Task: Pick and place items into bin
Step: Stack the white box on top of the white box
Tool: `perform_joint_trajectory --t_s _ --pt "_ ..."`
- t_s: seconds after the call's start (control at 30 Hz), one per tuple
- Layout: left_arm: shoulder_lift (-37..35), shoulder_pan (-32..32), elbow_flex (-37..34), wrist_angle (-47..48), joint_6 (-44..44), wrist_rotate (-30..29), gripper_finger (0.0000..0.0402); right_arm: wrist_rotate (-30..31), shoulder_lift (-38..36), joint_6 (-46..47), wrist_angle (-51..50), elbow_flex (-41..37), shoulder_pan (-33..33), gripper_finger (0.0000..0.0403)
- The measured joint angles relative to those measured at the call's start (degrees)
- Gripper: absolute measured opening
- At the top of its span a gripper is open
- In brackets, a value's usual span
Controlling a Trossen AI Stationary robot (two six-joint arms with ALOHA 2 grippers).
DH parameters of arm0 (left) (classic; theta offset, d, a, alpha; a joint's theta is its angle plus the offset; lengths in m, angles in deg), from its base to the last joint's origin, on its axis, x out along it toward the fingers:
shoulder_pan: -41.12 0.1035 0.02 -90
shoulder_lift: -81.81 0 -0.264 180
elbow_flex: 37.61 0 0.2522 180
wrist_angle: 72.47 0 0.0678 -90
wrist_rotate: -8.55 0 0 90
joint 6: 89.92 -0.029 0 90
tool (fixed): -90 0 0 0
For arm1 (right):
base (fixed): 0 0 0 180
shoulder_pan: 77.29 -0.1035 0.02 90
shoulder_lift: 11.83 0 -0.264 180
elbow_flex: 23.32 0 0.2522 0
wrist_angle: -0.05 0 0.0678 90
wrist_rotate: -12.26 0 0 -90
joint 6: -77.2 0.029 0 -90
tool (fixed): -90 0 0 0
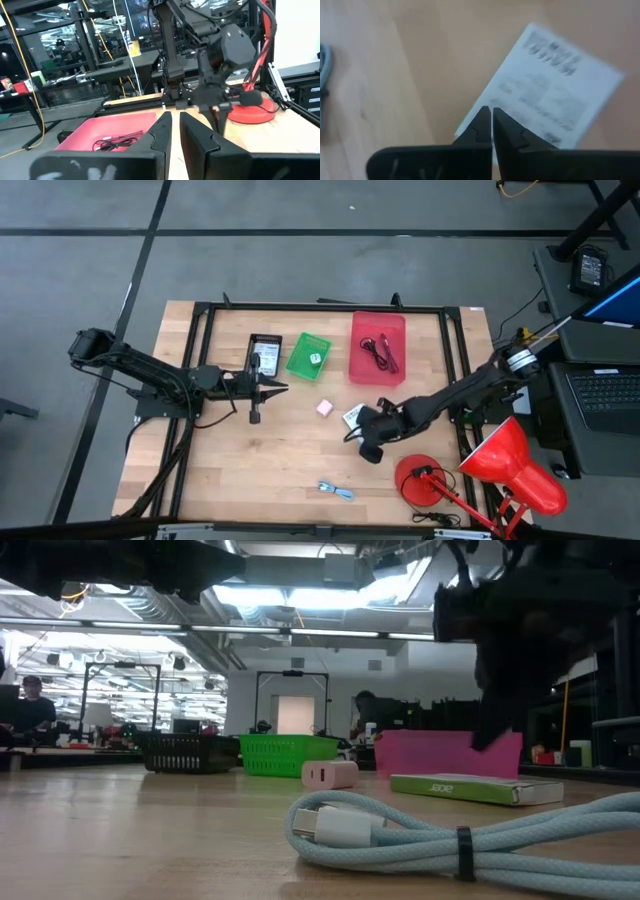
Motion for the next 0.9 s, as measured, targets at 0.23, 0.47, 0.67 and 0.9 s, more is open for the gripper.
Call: perform_joint_trajectory --t_s 0.23,0.47,0.67,0.9 --pt "0.0 0.0 0.0 0.1 0.0 -0.4 0.0031 -4.4 1.7 0.0 1.1 0.0 -0.8 0.0" --pt "0.0 0.0 0.0 0.1 0.0 -0.4 0.0031 -5.8 1.7 1.4 1.9 0.0 -2.9 0.0" --pt "0.0 0.0 0.0 0.0 0.0 -0.5 0.0031 -2.2 2.0 1.4 2.5 0.0 -3.1 0.0" --pt "0.0 0.0 0.0 0.0 0.0 -0.5 0.0031 -2.2 2.4 1.6 2.8 0.0 -3.3 0.0"
